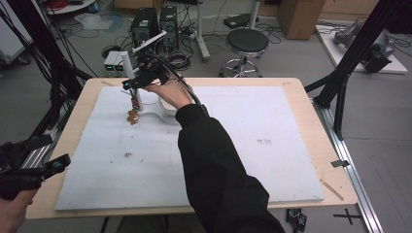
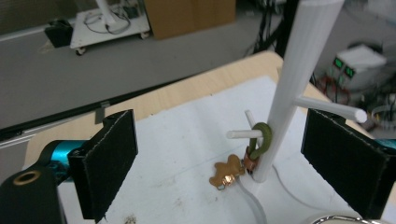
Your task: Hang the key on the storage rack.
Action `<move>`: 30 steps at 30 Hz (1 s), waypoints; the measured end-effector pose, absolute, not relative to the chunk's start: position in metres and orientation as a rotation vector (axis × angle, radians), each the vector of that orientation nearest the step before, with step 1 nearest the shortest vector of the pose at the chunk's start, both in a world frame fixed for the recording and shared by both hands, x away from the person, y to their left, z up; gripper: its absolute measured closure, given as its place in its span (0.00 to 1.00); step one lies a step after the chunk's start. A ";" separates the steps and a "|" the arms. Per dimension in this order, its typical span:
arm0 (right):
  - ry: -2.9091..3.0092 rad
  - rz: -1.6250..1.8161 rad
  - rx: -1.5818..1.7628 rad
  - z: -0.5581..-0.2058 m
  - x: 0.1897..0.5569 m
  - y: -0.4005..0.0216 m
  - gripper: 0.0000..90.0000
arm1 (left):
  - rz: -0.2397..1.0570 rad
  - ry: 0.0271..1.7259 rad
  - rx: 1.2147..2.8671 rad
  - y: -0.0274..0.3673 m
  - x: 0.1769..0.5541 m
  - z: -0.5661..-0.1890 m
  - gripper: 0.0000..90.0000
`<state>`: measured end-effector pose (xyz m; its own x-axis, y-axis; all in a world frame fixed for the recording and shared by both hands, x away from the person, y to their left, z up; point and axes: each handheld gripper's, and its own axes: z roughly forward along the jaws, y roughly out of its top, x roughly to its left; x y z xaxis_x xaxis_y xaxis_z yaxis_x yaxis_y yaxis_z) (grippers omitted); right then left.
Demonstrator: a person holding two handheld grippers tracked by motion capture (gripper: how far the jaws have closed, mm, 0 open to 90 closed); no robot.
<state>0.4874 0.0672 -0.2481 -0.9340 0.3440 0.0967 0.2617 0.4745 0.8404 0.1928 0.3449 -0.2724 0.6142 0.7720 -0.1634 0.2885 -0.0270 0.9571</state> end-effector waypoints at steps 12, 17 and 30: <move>2.587 1.562 0.561 -0.239 0.467 0.007 0.11 | 0.460 0.838 1.621 0.318 0.212 -0.273 0.06; 2.554 1.528 0.586 -0.233 0.456 -0.028 0.11 | 0.448 0.823 1.621 0.315 0.216 -0.273 0.06; 2.413 1.581 0.644 -0.224 0.421 -0.110 0.11 | 0.444 0.810 1.625 0.309 0.226 -0.274 0.05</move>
